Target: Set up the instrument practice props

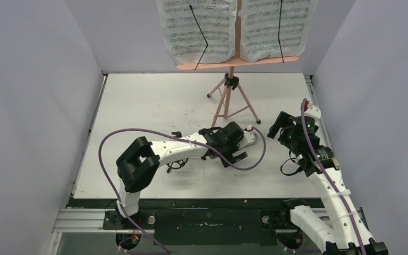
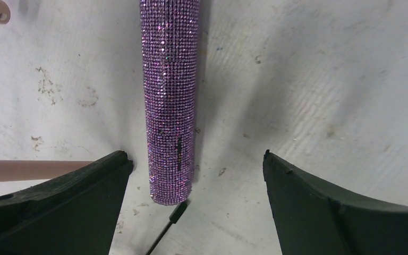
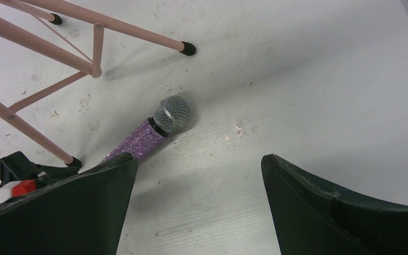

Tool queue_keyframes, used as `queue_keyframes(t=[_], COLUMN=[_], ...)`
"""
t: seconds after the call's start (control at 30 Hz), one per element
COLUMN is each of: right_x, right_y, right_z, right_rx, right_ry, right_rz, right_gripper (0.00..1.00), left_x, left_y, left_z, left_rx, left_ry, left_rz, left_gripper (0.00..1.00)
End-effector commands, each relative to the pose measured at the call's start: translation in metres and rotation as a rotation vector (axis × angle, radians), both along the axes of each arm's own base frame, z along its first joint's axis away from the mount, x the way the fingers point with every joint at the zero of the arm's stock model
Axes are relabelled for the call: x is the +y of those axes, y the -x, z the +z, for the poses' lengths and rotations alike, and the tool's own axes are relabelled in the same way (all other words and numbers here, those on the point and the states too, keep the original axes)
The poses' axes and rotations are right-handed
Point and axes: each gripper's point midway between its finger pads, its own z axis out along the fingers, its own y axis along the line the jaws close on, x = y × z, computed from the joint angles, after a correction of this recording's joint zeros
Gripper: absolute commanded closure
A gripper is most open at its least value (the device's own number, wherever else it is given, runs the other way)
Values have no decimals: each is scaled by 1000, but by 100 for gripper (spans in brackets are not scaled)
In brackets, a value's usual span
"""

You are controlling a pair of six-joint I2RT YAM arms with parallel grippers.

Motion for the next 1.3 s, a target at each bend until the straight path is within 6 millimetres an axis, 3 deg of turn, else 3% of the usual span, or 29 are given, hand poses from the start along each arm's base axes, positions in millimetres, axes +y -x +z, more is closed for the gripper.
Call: queue_keyframes(t=[0.0,0.2,0.37,0.5,0.57,0.63,0.67,0.8,0.93,1.27], right_x=[-10,-9,-7,-5,-4,-5,-4,-4,-4,-3], right_y=[2,1,0,-4,-7,-10,-12,-18,-24,-29], right_z=[2,5,9,19,26,33,37,57,76,102], right_rx=[-10,-19,-31,-56,-72,-90,-103,-167,-211,-280], right_ry=[11,0,-16,-37,-43,-44,-45,-47,-42,-50], right_rz=[-45,-35,-30,-26,-27,-28,-26,-18,-11,-10], right_gripper=[10,10,10,10,10,10,10,10,10,10], left_x=[-4,-13,-17,-21,-20,-19,-20,-22,-27,-34], left_y=[-25,-32,-45,-48,-47,-45,-42,-29,-24,-22], left_z=[7,-21,-33,-39,-42,-48,-51,-55,-44,9], left_rx=[-118,-90,-57,15,57,102,133,245,319,302], left_ry=[-67,-112,-121,-115,-114,-120,-116,-81,0,188], left_rz=[-25,-50,-32,-45,-45,-47,-53,-63,-36,9], left_gripper=[5,6,17,43,66,95,99,100,100,100])
